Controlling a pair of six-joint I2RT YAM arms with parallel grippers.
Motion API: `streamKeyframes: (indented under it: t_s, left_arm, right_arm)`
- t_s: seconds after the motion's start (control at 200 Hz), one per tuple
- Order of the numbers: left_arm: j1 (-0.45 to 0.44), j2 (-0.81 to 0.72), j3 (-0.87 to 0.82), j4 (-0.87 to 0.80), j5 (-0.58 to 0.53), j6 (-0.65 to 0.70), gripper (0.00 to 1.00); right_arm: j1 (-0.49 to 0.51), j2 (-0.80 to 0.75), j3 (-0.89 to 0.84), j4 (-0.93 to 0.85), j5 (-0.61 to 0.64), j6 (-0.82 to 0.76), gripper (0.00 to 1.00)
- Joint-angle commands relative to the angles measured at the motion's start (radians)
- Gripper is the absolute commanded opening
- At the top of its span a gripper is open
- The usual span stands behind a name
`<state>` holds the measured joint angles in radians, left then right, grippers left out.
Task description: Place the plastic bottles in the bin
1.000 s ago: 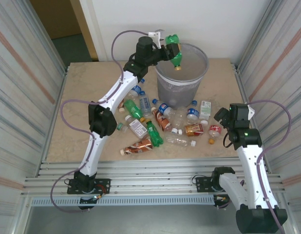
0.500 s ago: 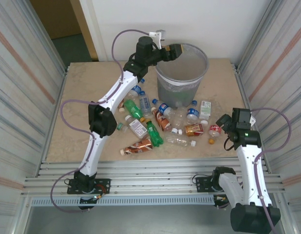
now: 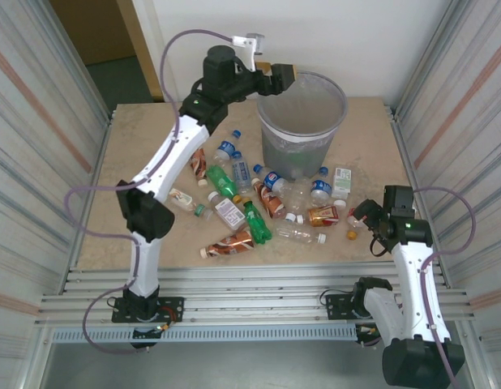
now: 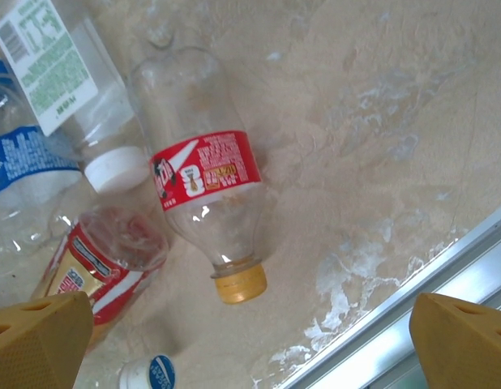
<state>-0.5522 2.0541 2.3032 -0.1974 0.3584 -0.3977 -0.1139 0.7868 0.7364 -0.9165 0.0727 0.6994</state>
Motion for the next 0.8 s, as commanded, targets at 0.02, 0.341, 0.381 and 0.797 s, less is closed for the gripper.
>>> streamKeyframes:
  t_s: [0.02,0.341,0.381,0.797]
  left_arm:
    - [-0.004,-0.117,-0.071,-0.047,-0.014,0.099,0.99]
    - [0.082,-0.498,-0.564,0.073,-0.200,0.128,0.99]
    - [0.102,-0.552,-0.635,0.099,-0.228,0.126,0.99]
    - [0.333,-0.866,-1.116,0.124,-0.379,-0.029,0.99]
  right_arm:
    - [-0.009,-0.003,-0.020,-0.001,-0.024,0.016,0.99]
    - [-0.009,0.068,-0.020,0.035,-0.061,-0.016,1.00]
    - [-0.008,0.077,-0.019,0.043,-0.068,-0.018,1.00]
    - [0.009,0.187,0.010,0.112,-0.115,-0.053,0.98]
